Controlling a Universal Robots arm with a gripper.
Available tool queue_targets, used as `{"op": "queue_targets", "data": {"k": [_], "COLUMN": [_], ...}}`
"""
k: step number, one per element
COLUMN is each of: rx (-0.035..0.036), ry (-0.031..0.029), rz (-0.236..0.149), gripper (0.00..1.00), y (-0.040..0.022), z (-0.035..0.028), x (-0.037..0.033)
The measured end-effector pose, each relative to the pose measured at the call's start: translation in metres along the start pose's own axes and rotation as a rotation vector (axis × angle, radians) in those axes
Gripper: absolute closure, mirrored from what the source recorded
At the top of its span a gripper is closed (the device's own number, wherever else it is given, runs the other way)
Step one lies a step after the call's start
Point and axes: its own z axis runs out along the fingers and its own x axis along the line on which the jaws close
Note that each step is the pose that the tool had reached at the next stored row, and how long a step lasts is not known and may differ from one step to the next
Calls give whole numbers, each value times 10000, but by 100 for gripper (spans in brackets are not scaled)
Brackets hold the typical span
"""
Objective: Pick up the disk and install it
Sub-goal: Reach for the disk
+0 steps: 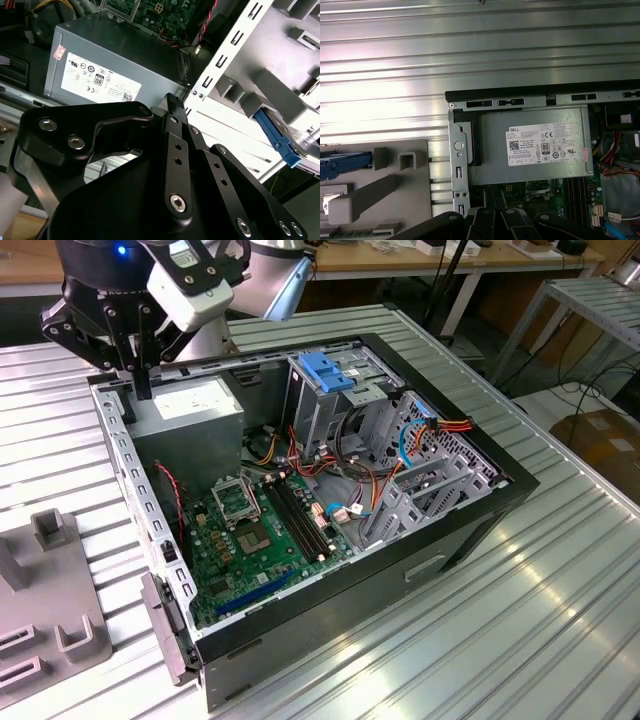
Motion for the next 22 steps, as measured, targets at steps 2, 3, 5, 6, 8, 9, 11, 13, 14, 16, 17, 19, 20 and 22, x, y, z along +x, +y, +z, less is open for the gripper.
{"op": "queue_targets", "data": {"k": [2,3,5,6,8,9,11,13,14,16,17,19,20,22], "rx": [-1,0,0,0,-1,0,0,0,0,0,0,0,-1,0], "ry": [-1,0,0,0,0,0,0,1,1,0,0,1,0,1], "rz": [0,0,0,0,0,1,1,1,0,1,1,1,0,0], "gripper": [90,90,90,90,90,90,90,90,90,90,90,90,90,90], "y": [-1,-2,-3,-4,-5,-5,-6,-8,-8,-10,-10,-12,-13,-14], "z": [0,0,0,0,-1,-1,-2,-2,-2,-2,-2,-3,-3,-3], "x": [15,23,37,45,64,73,90,104,112,129,137,163,170,185]}}
